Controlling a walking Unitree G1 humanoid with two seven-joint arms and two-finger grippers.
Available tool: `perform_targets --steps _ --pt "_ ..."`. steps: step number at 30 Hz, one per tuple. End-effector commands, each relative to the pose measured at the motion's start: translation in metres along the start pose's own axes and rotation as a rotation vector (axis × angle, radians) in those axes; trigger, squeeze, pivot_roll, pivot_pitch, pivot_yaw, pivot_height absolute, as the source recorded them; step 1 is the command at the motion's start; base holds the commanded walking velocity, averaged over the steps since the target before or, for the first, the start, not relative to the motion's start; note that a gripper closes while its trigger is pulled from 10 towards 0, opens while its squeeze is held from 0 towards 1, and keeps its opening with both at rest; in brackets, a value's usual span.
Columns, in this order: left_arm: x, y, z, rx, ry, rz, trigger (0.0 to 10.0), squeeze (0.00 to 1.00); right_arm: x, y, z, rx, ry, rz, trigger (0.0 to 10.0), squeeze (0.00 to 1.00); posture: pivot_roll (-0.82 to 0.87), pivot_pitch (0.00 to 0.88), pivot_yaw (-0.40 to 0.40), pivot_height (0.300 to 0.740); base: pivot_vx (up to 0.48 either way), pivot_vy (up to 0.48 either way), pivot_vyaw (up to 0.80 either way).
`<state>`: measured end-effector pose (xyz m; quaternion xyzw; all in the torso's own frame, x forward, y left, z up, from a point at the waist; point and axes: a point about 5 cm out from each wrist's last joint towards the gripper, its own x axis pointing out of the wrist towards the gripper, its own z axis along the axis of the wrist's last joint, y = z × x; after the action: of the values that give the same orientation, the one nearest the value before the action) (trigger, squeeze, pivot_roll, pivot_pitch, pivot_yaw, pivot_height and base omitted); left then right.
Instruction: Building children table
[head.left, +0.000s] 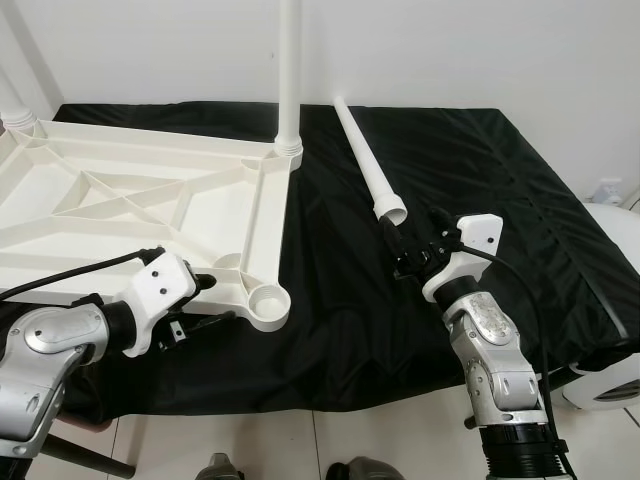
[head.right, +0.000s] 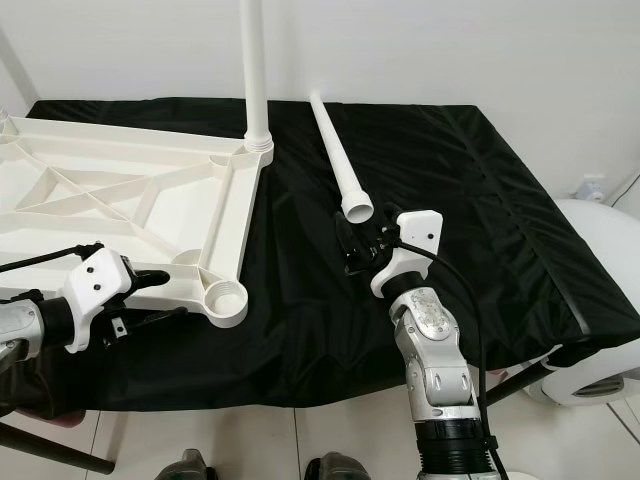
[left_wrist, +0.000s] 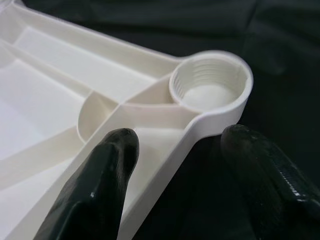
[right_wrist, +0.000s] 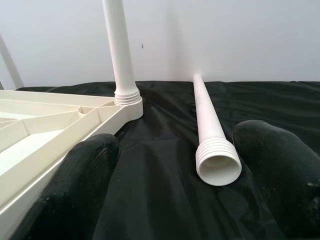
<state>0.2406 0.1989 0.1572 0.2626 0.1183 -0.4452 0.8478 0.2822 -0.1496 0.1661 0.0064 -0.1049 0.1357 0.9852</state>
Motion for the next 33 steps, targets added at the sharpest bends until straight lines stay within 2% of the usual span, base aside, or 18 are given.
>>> perform_targets --steps 1,10,18,22,24,33 --pt "0.006 0.003 -0.002 0.035 0.029 -0.004 10.0 0.00 0.001 -0.002 0.000 -0.003 -0.004 -0.004 10.0 0.00 0.02 0.020 -0.062 0.740 0.000 0.000 0.00" --pt "0.024 0.014 -0.001 0.067 0.055 0.025 10.0 0.00 -0.002 -0.003 0.002 -0.007 -0.006 -0.020 10.0 0.00 0.00 0.033 -0.043 0.740 0.000 0.000 0.00" --pt "0.031 0.008 -0.006 0.113 0.094 -0.047 10.0 0.00 -0.011 -0.004 -0.002 -0.012 0.021 -0.032 10.0 0.00 -0.02 0.041 -0.034 0.740 0.000 0.000 0.00" --pt "0.031 0.007 -0.006 0.119 0.095 -0.066 10.0 0.00 -0.014 -0.004 -0.004 -0.016 0.033 -0.031 10.0 0.00 -0.03 0.045 -0.033 0.740 0.000 0.000 0.00" --pt "0.024 0.007 -0.003 0.125 0.083 -0.106 10.0 0.00 -0.020 -0.002 -0.008 -0.027 0.055 -0.019 10.0 0.00 -0.03 0.050 -0.030 0.740 0.000 0.000 0.00" --pt "0.017 0.005 -0.003 0.117 0.083 -0.155 10.0 0.00 -0.018 -0.001 -0.007 -0.025 0.057 -0.013 10.0 0.00 -0.02 0.051 -0.032 0.740 0.000 0.000 0.00"
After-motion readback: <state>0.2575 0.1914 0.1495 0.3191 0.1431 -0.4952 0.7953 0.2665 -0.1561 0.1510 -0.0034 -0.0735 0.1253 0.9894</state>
